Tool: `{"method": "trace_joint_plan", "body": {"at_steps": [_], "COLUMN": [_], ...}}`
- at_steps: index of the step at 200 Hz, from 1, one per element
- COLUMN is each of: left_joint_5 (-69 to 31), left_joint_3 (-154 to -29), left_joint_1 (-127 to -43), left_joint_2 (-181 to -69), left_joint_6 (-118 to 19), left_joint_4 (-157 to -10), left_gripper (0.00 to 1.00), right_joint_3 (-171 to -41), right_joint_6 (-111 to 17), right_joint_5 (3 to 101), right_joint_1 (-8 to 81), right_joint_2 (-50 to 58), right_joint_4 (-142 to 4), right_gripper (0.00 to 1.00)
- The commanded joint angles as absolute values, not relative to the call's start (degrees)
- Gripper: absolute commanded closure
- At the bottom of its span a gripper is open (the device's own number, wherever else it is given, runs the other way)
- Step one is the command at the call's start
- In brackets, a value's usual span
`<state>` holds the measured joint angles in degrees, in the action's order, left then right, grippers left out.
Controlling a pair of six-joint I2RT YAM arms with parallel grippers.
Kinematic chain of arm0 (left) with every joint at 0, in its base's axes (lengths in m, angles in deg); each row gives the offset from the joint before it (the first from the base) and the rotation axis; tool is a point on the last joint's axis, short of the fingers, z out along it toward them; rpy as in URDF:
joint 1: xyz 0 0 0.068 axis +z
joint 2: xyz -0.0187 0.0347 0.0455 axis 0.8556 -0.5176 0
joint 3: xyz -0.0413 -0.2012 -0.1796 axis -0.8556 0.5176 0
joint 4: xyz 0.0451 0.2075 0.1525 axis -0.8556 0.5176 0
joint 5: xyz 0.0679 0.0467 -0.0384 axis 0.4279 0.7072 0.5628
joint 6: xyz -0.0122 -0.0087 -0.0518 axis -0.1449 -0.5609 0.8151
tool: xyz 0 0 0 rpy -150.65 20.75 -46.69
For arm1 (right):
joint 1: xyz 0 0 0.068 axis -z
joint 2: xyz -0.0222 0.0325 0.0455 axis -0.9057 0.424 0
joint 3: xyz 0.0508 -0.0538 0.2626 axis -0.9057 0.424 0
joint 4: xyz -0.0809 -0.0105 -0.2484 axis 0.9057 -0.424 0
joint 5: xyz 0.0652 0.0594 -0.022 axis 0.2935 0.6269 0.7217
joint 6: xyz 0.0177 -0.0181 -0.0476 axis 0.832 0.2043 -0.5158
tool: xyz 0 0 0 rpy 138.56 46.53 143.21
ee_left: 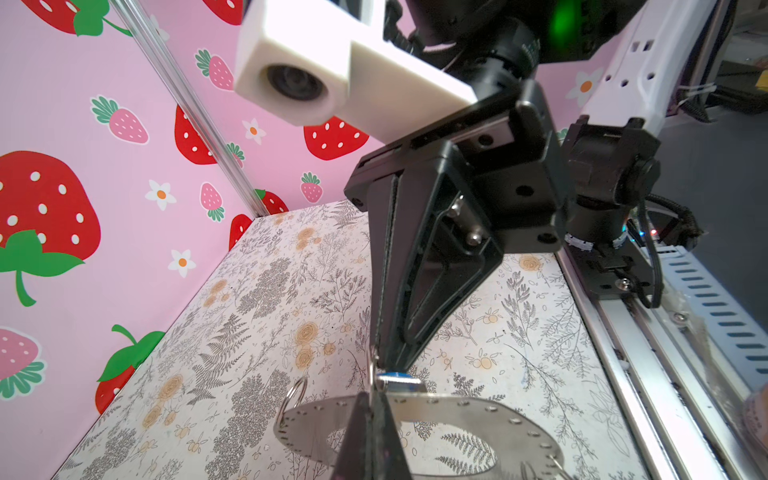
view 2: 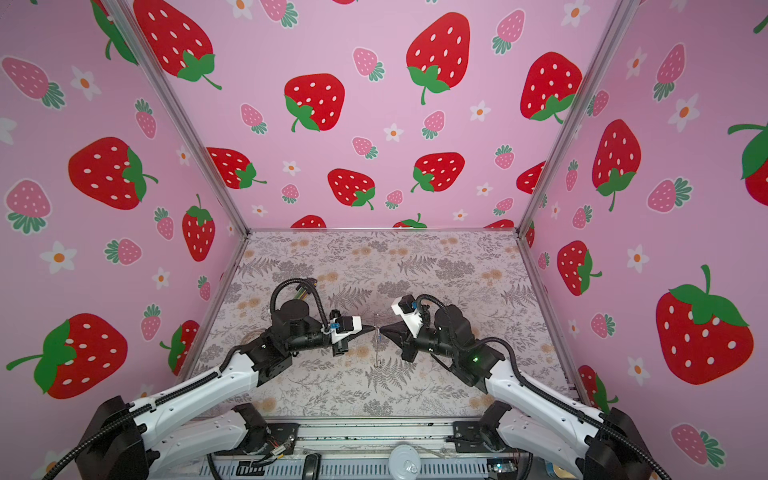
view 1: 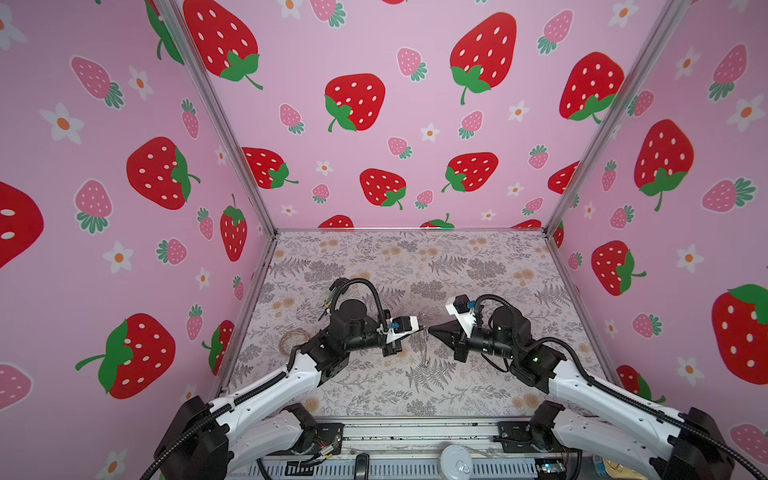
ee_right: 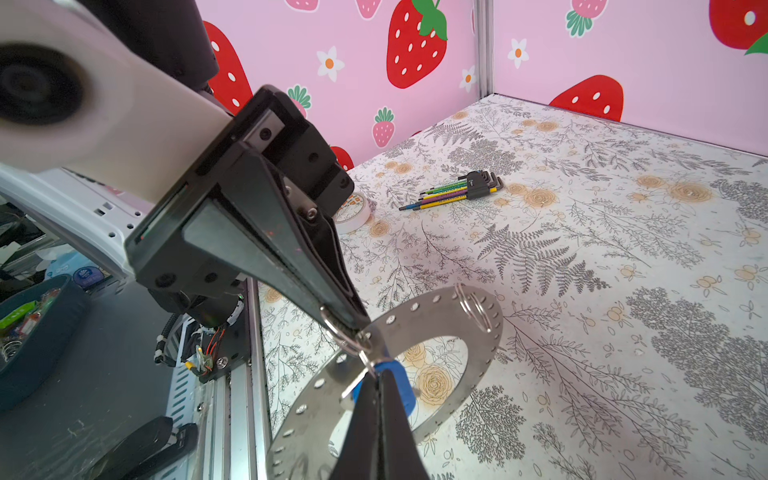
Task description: Put the keys on the keyring
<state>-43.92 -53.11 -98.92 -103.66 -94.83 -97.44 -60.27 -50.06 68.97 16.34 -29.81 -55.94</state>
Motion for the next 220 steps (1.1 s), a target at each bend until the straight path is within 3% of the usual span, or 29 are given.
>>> {"method": "trace_joint_plan", "body": {"at_steps": [1,103,193,220], "left_joint_5": [-50.83,-61.77,-65.16,-64.86], "left_joint_3": [-53.8,-55.42,-56.48,-56.7], "left_joint_1": [-98.41,-96.63,-95.21,-95.11], "left_joint_2": [-103.35,-105.87,-108.38,-108.74], "left_joint_6": [-93.31,-89.37,-86.69,-86.96], "left_joint_4": [-102.04,-103.33,-104.07,-103.29], "left_gripper": [1.0,1.0,1.0,1.0], "right_joint_3": [-61.31,-60.89,-65.18,-65.76], "right_joint_6": [-51.62,-54.37,-64.54,-67.84], "right_joint_5": [71.19,81.82,82.08,78.32], "right_joint_1": [16.76,18.77,19.36,19.38], "right_joint_2": [-30.46,-27.95,-25.16,-27.95], "right_joint_4": [-56.56,-56.83,-64.15,-66.4], "right_gripper": [1.0,1.0,1.0,0.79]}}
